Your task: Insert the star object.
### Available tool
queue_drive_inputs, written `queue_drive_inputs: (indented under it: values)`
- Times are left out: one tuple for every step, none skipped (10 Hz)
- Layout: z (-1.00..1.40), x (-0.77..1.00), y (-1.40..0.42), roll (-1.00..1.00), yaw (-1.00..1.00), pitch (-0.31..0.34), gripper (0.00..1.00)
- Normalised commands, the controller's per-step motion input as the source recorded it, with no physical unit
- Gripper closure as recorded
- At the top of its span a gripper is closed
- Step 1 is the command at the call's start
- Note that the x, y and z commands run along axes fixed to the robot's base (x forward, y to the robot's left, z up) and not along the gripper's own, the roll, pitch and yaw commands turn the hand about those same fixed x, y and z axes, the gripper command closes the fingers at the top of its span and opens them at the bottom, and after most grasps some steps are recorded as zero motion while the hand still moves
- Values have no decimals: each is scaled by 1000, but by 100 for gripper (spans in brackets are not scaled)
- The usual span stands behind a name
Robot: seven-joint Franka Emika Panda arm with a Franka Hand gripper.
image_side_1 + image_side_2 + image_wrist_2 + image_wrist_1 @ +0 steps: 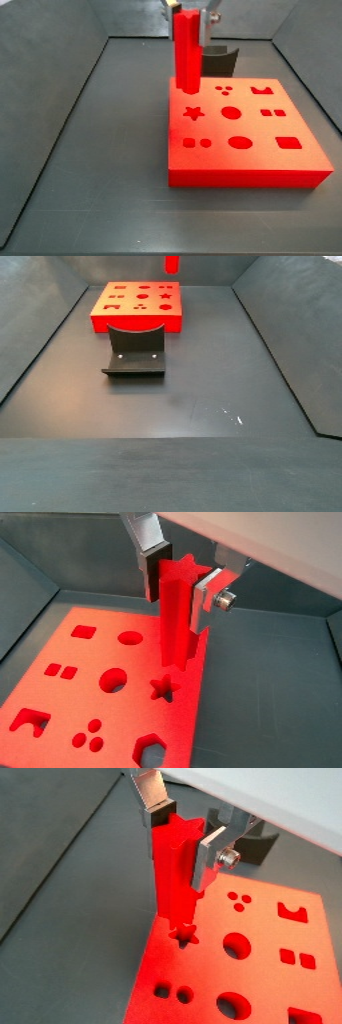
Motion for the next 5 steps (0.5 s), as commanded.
queue_drive_inputs:
  values:
    - [-123,717,-63,143,0,253,100]
    - [-134,783,-114,219,143,273,100]
    - [-223,737,-49,249,171,307,100]
    - [-249,671,-31,291,137,356,100]
    - [-269,657,-43,273,146,364,100]
